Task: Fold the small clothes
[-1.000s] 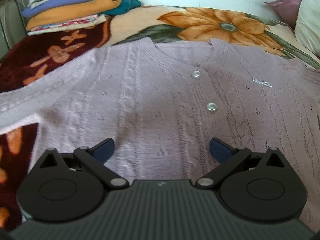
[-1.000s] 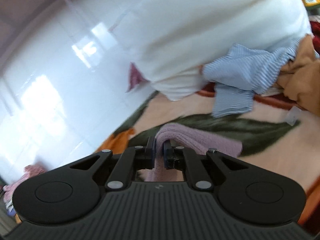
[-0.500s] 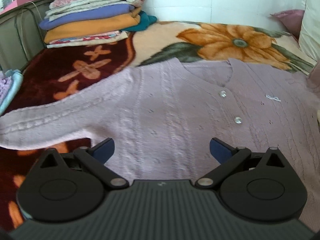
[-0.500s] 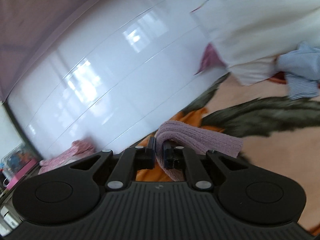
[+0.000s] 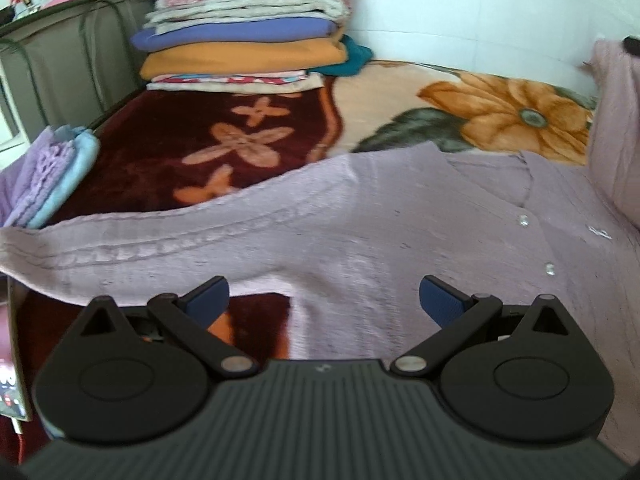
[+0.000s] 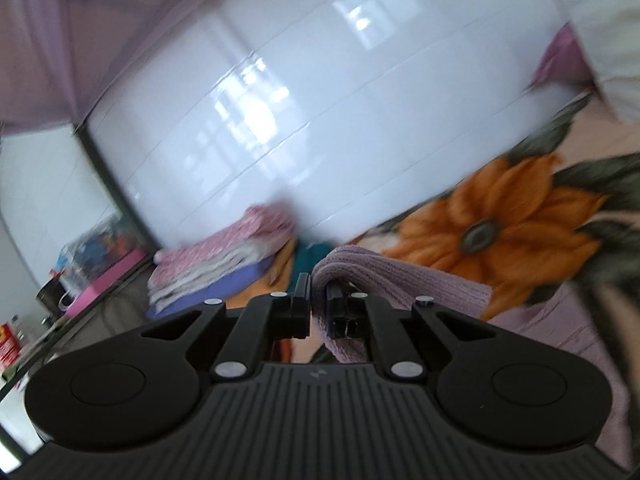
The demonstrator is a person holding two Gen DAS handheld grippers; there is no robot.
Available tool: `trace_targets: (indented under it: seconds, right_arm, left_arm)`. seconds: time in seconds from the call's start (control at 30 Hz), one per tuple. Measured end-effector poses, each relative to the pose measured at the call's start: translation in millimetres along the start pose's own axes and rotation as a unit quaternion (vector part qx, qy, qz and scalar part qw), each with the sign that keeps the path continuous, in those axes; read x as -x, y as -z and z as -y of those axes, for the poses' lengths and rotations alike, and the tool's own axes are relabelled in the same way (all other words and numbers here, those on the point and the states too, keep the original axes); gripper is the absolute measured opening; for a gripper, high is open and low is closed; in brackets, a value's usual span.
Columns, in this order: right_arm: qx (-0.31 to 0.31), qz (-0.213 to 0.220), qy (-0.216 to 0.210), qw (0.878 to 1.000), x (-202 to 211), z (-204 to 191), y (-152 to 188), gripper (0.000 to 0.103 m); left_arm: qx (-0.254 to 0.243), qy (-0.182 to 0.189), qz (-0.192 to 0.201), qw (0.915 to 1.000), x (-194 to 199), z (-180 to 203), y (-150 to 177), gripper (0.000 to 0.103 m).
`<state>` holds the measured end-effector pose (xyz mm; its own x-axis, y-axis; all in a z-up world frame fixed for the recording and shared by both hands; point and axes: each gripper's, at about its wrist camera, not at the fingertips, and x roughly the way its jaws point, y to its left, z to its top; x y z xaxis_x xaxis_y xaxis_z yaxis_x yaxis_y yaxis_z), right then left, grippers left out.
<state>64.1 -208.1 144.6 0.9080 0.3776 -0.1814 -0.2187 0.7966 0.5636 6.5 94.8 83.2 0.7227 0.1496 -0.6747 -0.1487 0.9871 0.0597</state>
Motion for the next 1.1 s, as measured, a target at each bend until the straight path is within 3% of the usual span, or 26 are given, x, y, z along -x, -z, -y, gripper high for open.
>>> trace_targets:
  seconds: [0.23,0.47,0.57,0.6,0.63,0.73,0.93,1.1]
  right_arm:
    - [0.021,-0.066,-0.026,0.997,-55.7,-49.5,76.4,0.007]
    - [0.037,-0.171,-0.002,0.985,-116.8,-51.6,153.3,0.009]
    - [0.027,-0.214,0.006,0.977,-131.1,-44.9,175.0,0.023]
    - [0.021,-0.225,0.003,0.974,-132.6,-41.9,179.8,0.036]
    - [0.016,-0.231,0.000,0.973,-129.8,-38.3,181.0,0.051]
    - [0.011,-0.230,-0.021,0.973,-119.8,-36.7,181.9,0.068]
    - [0.016,-0.213,-0.037,0.976,-71.8,-25.8,146.2,0.074]
    - [0.055,-0.176,0.027,0.982,-38.0,3.2,114.4,0.075]
  left_arm:
    - [0.016,-0.011,0.010,0.9998,-0.8,-26.1,-1.3,0.103]
    - [0.015,-0.012,0.004,0.9998,-8.4,-34.0,3.9,0.103]
    - [0.013,-0.007,0.003,0.9999,-10.9,-32.6,5.4,0.103]
    - [0.011,-0.005,0.003,0.9999,-11.5,-31.9,5.4,0.103]
    - [0.010,-0.004,0.003,0.9999,-11.7,-30.6,5.2,0.103]
    - [0.006,-0.002,0.005,1.0000,-11.7,-25.6,2.6,0.103]
    - [-0.014,0.022,0.016,0.9995,-7.3,-2.7,-9.2,0.103]
    - [-0.045,0.056,0.030,0.9970,-12.4,32.1,-23.1,0.103]
